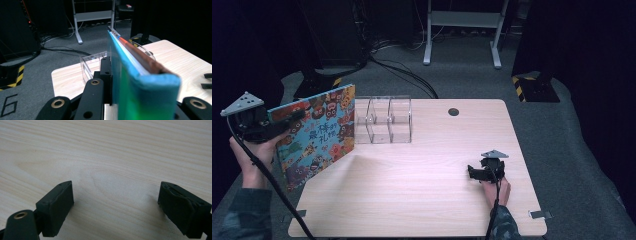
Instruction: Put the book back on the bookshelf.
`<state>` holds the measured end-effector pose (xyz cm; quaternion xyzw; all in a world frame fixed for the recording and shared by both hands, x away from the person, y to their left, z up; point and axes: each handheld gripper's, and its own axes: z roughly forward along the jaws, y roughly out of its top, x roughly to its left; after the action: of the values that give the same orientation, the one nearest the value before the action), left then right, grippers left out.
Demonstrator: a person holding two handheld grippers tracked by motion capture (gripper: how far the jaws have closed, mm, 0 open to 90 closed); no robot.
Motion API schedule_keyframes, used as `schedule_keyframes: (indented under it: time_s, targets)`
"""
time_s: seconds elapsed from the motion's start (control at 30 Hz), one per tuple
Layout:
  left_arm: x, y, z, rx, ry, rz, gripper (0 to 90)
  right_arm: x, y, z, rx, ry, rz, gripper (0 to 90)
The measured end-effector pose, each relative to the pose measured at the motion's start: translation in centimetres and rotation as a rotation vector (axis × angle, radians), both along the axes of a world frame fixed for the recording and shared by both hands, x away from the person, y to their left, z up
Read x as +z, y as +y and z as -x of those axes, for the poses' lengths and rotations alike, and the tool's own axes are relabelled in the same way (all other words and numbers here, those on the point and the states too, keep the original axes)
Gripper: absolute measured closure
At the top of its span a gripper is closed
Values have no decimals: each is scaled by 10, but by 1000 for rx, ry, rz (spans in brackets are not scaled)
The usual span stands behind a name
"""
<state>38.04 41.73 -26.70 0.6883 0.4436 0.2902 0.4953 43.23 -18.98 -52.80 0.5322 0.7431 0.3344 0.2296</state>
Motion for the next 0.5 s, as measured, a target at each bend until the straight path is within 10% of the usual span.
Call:
schedule_keyframes:
  time_s: [0.5]
  targets:
    - [-12,-11,-23,81,-6,26,812,0,-1,0,3,-1,5,132]
